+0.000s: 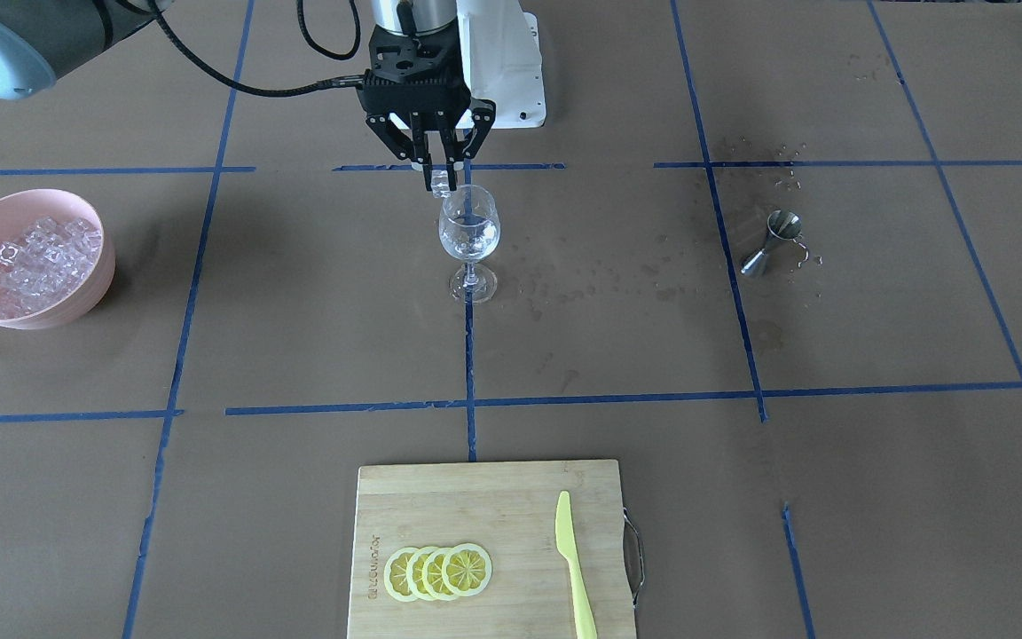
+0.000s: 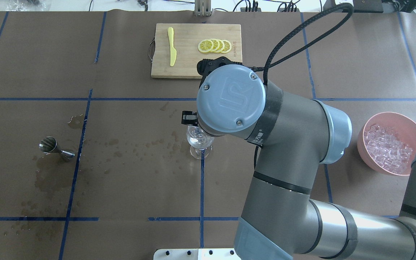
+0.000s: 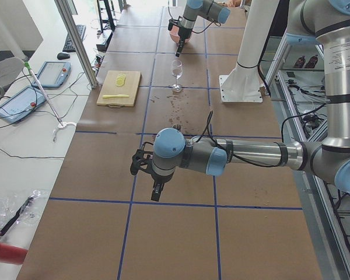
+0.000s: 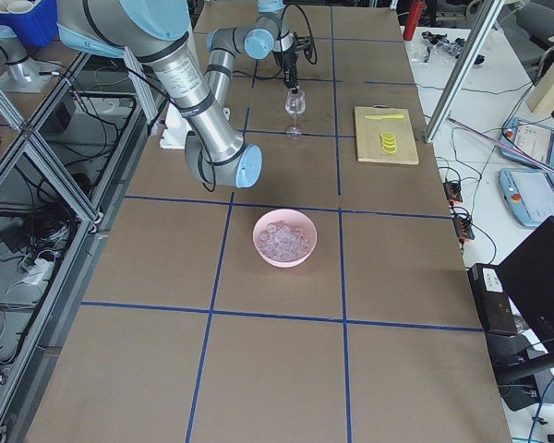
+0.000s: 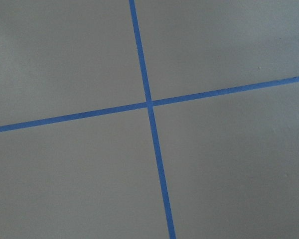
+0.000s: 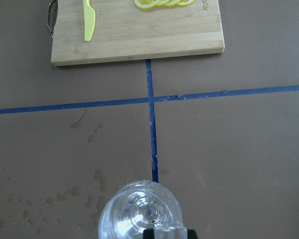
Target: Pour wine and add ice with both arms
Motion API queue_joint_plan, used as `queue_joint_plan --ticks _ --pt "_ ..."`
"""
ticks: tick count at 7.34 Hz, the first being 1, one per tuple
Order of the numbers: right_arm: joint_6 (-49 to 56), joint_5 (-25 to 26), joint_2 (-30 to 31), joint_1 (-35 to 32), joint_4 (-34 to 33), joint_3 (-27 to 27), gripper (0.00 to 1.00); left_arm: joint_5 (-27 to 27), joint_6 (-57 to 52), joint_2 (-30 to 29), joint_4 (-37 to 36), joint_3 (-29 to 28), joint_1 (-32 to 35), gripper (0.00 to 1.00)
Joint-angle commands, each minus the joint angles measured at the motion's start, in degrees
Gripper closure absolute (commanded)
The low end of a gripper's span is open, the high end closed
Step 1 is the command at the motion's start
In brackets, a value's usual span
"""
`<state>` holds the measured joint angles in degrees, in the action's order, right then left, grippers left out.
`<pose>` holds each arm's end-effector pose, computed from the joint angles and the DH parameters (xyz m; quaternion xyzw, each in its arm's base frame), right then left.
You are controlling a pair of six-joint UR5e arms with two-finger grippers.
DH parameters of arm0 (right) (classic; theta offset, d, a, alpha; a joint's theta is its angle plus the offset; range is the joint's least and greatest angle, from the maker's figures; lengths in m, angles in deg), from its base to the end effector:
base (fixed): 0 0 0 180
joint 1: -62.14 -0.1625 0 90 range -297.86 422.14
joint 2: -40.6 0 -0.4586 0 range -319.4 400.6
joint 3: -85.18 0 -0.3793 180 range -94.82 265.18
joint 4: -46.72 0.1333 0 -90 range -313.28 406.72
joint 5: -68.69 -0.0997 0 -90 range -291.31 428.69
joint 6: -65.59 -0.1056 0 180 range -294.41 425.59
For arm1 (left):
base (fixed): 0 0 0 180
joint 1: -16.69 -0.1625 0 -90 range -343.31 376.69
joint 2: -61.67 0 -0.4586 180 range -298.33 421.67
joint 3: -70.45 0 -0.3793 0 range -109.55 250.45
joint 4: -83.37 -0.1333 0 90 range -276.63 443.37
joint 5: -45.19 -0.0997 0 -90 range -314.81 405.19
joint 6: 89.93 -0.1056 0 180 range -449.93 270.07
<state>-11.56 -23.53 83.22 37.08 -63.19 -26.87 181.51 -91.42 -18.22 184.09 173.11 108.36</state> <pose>-0.5030 -0.3778 0.1106 0.1194 -0.4017 0.0885 0.9036 -0.0689 -0.4104 0.6452 0.1170 0.3876 0.0440 0.9133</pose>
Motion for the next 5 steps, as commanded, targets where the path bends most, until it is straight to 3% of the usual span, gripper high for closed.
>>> queue_joint_plan --ticks 1,2,3,4,5 --pt "-0.8 1.69 -1.22 1.76 -0.03 1.66 1.0 0.0 0.0 0.0 0.0 -0.01 0.0 0.0" --pt "-0.9 1.69 -1.23 1.86 -0.03 2.27 0.98 0.09 0.0 0.0 0.0 -0.01 0.0 0.0" --pt "-0.9 1.69 -1.23 1.86 -0.03 2.37 0.81 0.09 0.0 0.0 0.0 -0.01 0.0 0.0" --pt "-0.81 1.69 -1.31 1.86 -0.03 2.54 0.43 0.09 0.0 0.0 0.0 -0.01 0.0 0.0" --pt "-0.81 1.69 -1.4 1.86 -0.03 2.98 0.39 0.09 0.0 0.0 0.0 -0.01 0.08 0.0"
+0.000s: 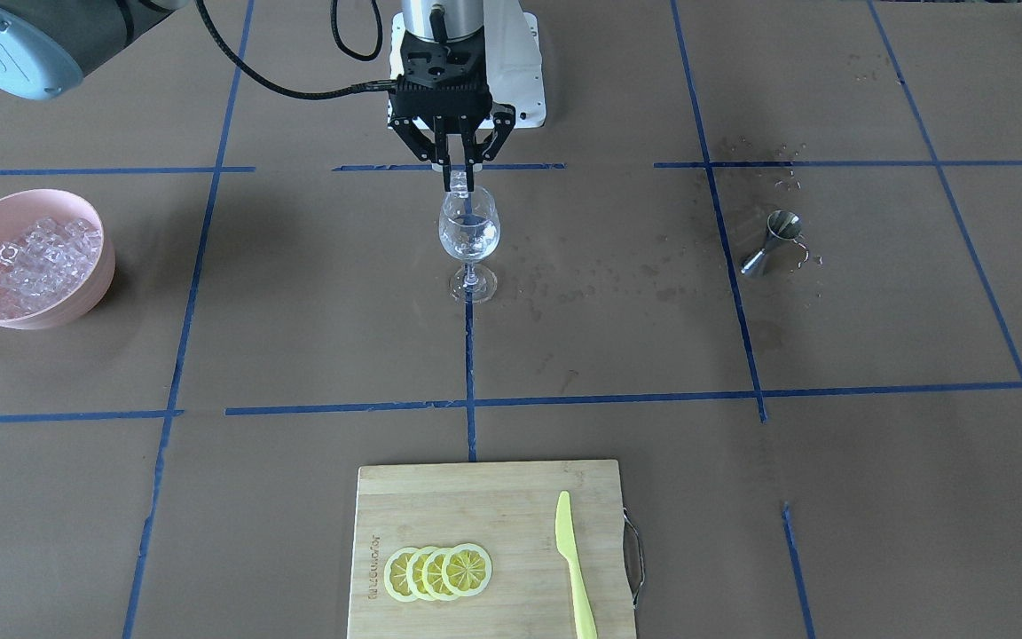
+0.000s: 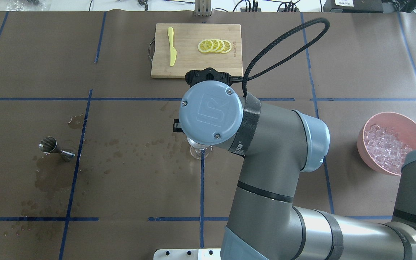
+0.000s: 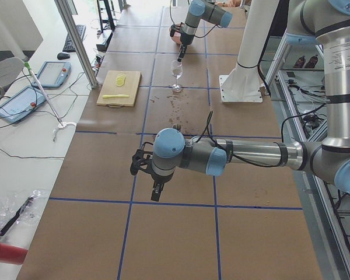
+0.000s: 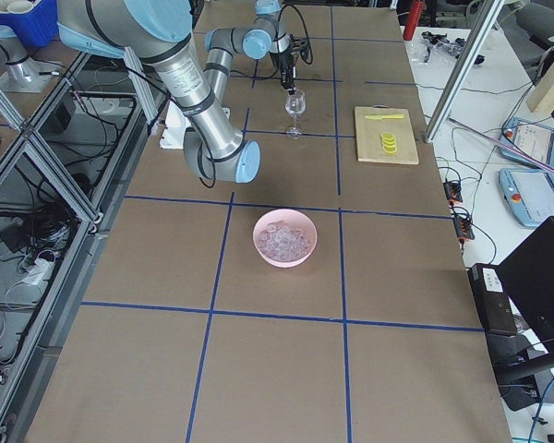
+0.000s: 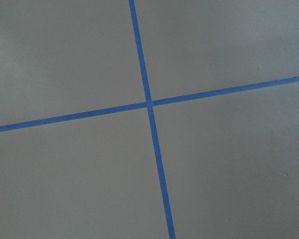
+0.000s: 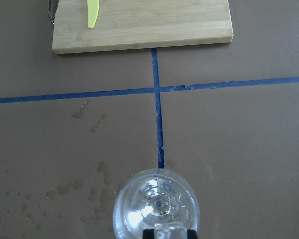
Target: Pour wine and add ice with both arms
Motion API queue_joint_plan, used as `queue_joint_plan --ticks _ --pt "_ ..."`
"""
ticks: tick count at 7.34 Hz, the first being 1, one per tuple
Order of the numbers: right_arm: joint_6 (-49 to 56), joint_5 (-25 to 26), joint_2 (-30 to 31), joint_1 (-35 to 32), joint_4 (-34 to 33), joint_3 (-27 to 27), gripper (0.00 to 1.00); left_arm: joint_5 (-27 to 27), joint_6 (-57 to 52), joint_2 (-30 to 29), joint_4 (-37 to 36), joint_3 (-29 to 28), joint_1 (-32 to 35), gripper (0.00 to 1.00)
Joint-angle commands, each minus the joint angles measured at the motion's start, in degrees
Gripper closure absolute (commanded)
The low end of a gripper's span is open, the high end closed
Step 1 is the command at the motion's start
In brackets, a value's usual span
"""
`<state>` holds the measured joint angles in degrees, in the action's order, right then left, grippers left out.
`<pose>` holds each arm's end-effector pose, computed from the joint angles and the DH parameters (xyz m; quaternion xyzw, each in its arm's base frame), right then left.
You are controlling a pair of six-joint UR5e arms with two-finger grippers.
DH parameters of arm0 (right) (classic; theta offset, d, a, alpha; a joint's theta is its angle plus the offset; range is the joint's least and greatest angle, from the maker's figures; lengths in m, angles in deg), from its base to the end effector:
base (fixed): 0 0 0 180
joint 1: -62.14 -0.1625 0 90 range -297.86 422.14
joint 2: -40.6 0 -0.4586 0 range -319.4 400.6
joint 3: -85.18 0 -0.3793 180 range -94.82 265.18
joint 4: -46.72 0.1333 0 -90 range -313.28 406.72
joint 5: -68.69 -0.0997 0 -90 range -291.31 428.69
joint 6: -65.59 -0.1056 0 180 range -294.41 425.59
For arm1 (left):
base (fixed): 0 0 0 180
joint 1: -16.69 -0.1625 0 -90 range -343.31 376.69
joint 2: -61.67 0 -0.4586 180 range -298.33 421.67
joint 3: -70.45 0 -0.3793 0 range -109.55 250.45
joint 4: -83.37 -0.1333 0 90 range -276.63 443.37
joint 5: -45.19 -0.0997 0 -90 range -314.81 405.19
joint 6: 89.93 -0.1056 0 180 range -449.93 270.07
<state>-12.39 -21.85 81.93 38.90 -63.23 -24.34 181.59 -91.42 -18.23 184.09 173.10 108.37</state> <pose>-0.5271 -0.3703 0.1092 0.1197 -0.3908 0.0873 0.9085 -0.0689 -0.4104 0.6451 0.1170 0.3882 0.0440 0.9131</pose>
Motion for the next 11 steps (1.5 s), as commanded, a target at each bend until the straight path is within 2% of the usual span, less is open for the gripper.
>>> queue_joint_plan --ticks 1,2,3,4,5,7,8,10,11 --pt "0.02 0.02 -0.54 0.03 0.0 0.8 0.39 0.0 0.0 0.0 0.0 -0.09 -0.01 0.0" --pt "0.02 0.02 -0.81 0.03 0.0 0.89 0.39 -0.08 0.0 0.0 0.0 -0.09 -0.01 0.0" --pt "0.02 0.1 -0.72 0.03 0.0 0.89 0.3 -0.08 0.0 0.0 0.0 -0.18 -0.01 0.0" --pt "0.54 0.19 -0.46 -0.14 -0.35 0.72 0.0 -0.08 0.0 0.0 0.0 -0.18 -0.01 0.0" --pt "1.76 -0.59 -0.29 -1.97 -0.44 0.54 0.0 -0.08 -0.09 -0.09 0.0 -0.18 -0.01 0.0" --pt "9.73 -7.68 1.64 -8.45 -0.44 0.36 0.0 -0.17 -0.09 0.17 -0.09 -0.87 0.08 0.0" --pt "15.6 -12.24 4.78 -13.19 -0.27 -0.94 0.0 -0.17 -0.09 0.52 -0.09 -0.79 0.08 0.0" --pt "33.77 -25.15 13.47 -26.79 0.26 -2.79 0.0 -0.26 -0.09 0.7 -0.26 -0.18 0.16 0.0" --pt "43.43 -28.25 17.52 -32.25 0.44 -3.15 0.0 -0.26 -0.09 0.7 -0.26 0.61 0.69 0.0"
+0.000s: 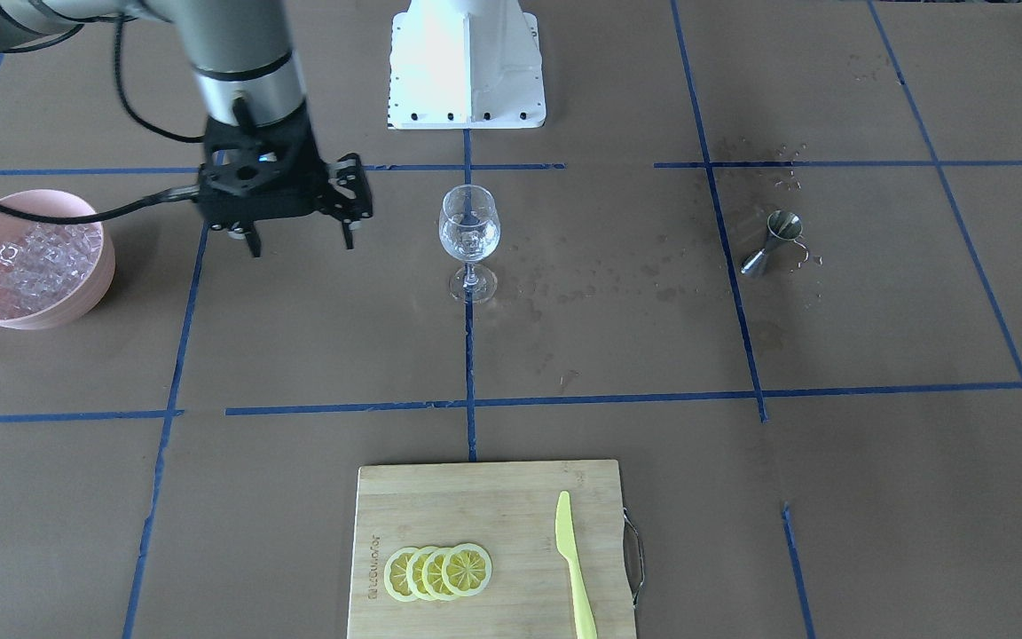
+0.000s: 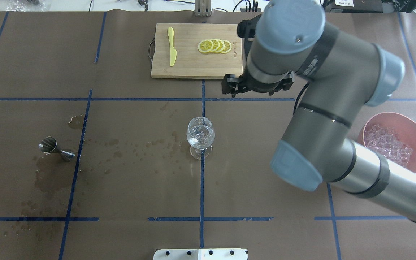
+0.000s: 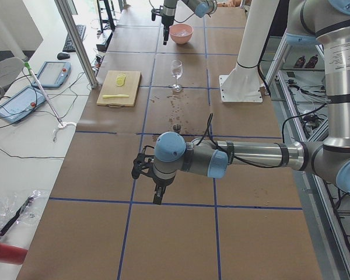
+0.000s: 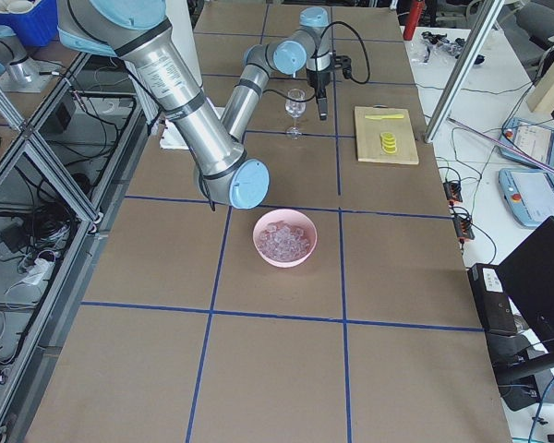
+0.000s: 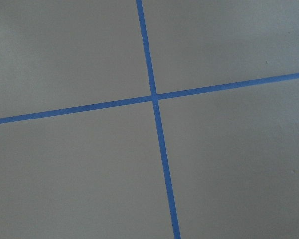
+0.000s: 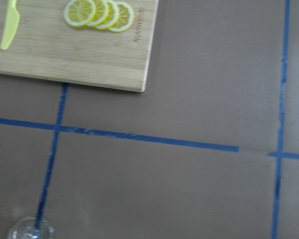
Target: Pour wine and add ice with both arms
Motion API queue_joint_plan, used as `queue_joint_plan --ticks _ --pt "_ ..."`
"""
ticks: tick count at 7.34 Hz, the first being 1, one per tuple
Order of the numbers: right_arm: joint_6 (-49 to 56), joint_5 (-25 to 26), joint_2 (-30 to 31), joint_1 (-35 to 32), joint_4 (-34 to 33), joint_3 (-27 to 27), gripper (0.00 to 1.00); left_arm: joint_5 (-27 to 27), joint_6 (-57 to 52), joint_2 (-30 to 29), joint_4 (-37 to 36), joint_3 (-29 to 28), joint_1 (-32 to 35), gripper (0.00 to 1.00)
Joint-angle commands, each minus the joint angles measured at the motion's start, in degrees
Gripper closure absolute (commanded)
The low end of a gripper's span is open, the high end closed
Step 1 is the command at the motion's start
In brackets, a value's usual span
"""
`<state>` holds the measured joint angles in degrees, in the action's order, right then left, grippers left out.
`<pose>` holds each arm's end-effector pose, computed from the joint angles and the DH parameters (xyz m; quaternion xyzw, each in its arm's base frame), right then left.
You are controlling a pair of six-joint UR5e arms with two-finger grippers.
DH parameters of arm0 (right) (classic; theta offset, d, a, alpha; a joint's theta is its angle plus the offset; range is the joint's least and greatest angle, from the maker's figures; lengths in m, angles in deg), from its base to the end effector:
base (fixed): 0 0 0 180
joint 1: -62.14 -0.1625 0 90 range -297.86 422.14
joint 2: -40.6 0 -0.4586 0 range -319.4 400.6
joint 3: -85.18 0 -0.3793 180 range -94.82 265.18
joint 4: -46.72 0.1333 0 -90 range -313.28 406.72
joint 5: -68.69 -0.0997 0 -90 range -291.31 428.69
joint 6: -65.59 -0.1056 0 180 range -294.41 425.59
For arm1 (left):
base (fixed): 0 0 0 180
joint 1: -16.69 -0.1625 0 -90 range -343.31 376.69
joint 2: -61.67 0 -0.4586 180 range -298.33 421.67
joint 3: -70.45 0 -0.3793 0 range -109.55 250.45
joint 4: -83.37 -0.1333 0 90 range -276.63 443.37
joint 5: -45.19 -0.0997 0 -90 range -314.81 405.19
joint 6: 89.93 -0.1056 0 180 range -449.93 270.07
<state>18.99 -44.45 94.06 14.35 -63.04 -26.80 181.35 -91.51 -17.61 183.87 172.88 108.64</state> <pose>-0.3416 -0.5132 0.2208 0.0999 -0.3626 -0.0311 0.9260 -0.0709 -0.4046 0.6522 0.1098 0.3866 0.0387 0.9149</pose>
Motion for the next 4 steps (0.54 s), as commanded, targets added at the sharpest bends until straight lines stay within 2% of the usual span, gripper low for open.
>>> queue_joint_plan --ticks 1,4 --pt "22.24 -8.65 11.08 -13.5 0.34 -0.69 0.0 0.33 -0.43 2.08 0.22 1.09 0.59 0.0" --pt "47.21 -15.34 24.8 -28.45 0.95 0.18 0.0 -0.19 -0.53 2.46 0.13 0.92 0.51 0.0"
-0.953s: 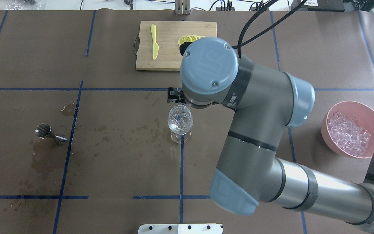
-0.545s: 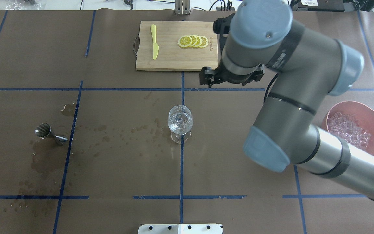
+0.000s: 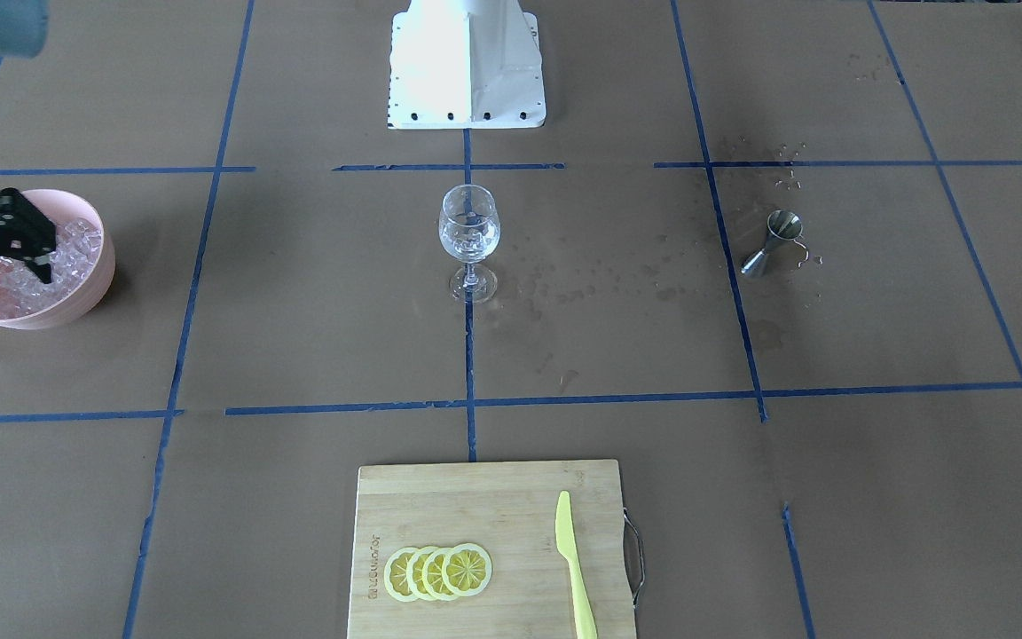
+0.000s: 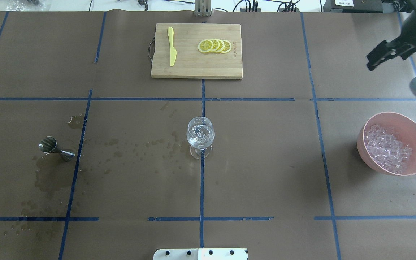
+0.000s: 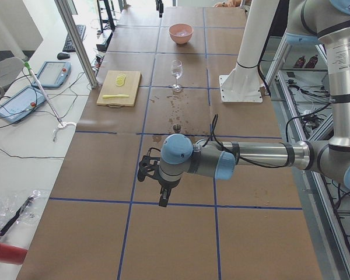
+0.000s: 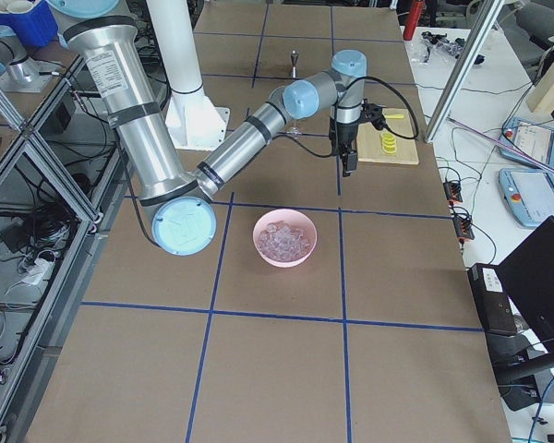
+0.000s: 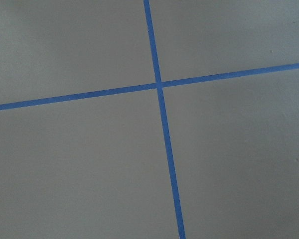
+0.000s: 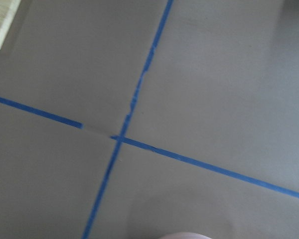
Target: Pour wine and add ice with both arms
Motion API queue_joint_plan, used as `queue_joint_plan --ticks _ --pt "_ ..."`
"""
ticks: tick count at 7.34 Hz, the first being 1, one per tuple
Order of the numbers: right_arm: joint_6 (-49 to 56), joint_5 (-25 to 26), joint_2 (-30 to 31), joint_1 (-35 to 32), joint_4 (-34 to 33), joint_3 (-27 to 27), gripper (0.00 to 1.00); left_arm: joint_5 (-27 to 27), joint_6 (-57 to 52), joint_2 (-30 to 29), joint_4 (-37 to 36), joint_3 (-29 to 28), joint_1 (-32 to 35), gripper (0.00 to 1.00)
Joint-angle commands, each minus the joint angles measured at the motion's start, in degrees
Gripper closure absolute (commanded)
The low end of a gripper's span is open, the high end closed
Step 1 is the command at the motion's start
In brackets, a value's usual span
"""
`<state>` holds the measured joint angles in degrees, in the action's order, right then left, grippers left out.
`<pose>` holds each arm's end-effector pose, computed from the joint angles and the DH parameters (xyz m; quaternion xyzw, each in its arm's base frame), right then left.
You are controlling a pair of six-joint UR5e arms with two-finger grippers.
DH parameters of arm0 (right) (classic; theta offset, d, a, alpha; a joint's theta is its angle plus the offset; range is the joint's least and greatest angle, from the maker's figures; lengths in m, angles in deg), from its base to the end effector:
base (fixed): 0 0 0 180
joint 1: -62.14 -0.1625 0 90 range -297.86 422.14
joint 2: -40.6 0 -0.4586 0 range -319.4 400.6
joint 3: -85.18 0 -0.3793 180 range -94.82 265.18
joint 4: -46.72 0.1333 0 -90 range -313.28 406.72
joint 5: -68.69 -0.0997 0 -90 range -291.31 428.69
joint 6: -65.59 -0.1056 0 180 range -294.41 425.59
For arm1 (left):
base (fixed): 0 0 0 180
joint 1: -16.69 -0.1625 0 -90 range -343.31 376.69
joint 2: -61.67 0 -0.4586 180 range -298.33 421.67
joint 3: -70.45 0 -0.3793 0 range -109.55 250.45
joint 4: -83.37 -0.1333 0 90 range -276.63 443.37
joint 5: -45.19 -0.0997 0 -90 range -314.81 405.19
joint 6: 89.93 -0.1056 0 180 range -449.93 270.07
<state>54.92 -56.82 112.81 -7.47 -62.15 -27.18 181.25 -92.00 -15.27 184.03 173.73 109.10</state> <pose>-0.1256 -0.5445 0.3985 0.0892 -0.3358 -0.1354 0.9279 -0.0735 -0.3847 0.6609 0.1024 0.3857 0.0344 0.9163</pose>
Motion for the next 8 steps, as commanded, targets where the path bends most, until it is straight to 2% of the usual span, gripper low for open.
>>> queue_joint_plan --ticks 1,2,3,4,6,7,8 --pt "15.63 -3.43 10.62 -10.6 0.15 0.83 0.0 -0.35 -0.03 -0.32 -0.46 0.16 -0.47 0.0" --pt "15.85 -3.34 15.8 -12.99 0.24 0.74 0.0 -2.88 -0.03 -0.49 -1.07 -0.01 -2.04 0.0" --pt "16.02 -3.08 19.77 -15.1 0.24 1.52 0.0 -2.99 -0.12 -0.67 -4.65 0.6 -2.5 0.0" --pt "15.94 -3.08 22.42 -16.51 0.24 2.75 0.0 -2.9 -0.12 -0.5 -7.64 2.34 -2.5 0.0" --pt "15.85 -4.56 25.67 -19.68 0.85 2.59 0.0 -2.82 -0.12 0.03 -7.06 2.36 -2.15 0.0" --pt "15.24 -5.53 28.22 -20.21 6.34 2.67 0.0 -2.73 -0.21 0.12 -6.88 2.45 -1.97 0.0" --pt "14.28 -5.54 28.51 -20.22 7.79 3.11 0.0 -2.64 -0.21 0.12 -6.27 2.28 -1.97 0.0"
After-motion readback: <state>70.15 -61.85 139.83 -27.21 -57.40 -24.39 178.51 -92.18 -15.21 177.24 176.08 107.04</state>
